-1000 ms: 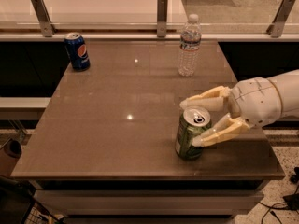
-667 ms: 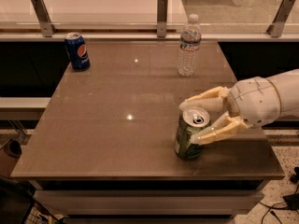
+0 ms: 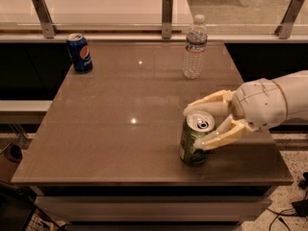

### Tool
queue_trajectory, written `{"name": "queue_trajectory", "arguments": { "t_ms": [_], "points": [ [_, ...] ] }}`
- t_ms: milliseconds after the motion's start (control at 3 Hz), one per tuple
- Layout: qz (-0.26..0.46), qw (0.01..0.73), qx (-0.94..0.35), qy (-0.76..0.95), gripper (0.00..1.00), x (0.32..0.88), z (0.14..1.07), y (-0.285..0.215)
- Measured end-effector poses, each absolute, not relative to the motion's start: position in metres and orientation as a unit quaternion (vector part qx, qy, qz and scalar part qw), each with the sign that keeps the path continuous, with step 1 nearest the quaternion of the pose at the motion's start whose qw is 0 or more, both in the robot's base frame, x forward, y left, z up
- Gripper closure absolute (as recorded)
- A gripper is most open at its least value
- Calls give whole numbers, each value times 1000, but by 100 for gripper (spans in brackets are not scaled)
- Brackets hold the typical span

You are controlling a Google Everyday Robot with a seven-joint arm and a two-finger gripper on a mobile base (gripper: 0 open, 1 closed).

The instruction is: Move green can near pepsi can

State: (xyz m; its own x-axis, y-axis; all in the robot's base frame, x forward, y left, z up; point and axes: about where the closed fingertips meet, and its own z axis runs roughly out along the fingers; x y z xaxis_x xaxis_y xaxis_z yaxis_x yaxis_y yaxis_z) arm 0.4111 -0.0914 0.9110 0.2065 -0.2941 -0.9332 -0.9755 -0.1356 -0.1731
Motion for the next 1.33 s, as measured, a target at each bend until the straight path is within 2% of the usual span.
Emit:
{"name": "queue_trajectory", "arguments": {
  "t_ms": [667, 1333],
  "points": [
    [383, 452, -633, 498, 100, 432, 934, -93],
    [325, 527, -578, 531, 100, 498, 981, -93]
  ]
}}
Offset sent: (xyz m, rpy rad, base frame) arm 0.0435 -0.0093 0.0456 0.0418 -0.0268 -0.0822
